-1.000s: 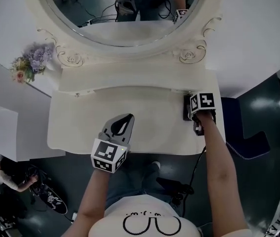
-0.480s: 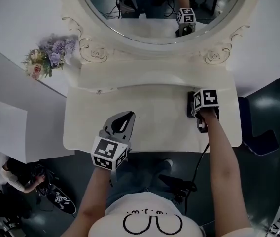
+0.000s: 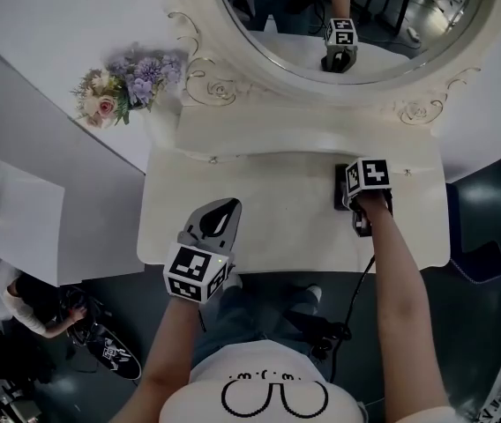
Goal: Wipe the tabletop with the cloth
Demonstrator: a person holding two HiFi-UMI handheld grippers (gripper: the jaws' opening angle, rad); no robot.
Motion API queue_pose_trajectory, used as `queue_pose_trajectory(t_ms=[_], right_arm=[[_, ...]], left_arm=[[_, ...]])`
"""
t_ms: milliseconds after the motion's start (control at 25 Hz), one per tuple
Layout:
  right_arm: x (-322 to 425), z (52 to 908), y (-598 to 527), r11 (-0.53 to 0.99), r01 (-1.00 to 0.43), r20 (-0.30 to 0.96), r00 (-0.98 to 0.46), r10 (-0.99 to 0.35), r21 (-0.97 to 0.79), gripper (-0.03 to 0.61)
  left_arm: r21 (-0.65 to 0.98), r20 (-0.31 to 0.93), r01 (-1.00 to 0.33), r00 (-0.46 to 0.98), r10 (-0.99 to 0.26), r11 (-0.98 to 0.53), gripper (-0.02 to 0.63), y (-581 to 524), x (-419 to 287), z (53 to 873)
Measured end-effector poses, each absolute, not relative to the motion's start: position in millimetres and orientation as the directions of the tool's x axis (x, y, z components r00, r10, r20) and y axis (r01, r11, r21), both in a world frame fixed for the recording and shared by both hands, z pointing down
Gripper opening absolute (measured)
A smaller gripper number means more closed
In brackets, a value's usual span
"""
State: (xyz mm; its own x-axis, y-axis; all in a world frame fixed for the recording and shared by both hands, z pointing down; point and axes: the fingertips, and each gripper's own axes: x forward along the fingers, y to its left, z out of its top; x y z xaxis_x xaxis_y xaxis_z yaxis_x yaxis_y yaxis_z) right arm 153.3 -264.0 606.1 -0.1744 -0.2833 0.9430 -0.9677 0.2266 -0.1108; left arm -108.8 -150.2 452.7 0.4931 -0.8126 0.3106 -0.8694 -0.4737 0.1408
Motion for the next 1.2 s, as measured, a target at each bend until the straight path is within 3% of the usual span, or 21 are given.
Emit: queue_pose_trajectory(t_ms=[720, 920, 1200], right_arm=[[42.2, 607.3, -248.1, 0.278, -0.956, 0.943, -0.179, -0.281, -0.099, 0.083], [9.6, 606.2, -243.4, 0.308, -0.946, 0.942, -0.192, -0.276, -0.102, 0.083], [-43.9, 608.7, -235.4, 0.368, -0.923, 0.942, -0.217, -0.256, -0.113, 0.083]], left_arm=[[0.153, 0.274, -0.874, 0.485, -0.83, -0.461, -0.002, -149.4, -203.2, 457.1], [0.027, 0.312, -0.889, 0.442, -0.841, -0.457, -0.002, -145.7, -223.9, 468.1], [0.104, 0.272, -0.907, 0.42, -0.866, -0.408, -0.002, -149.9, -252.4, 463.1]])
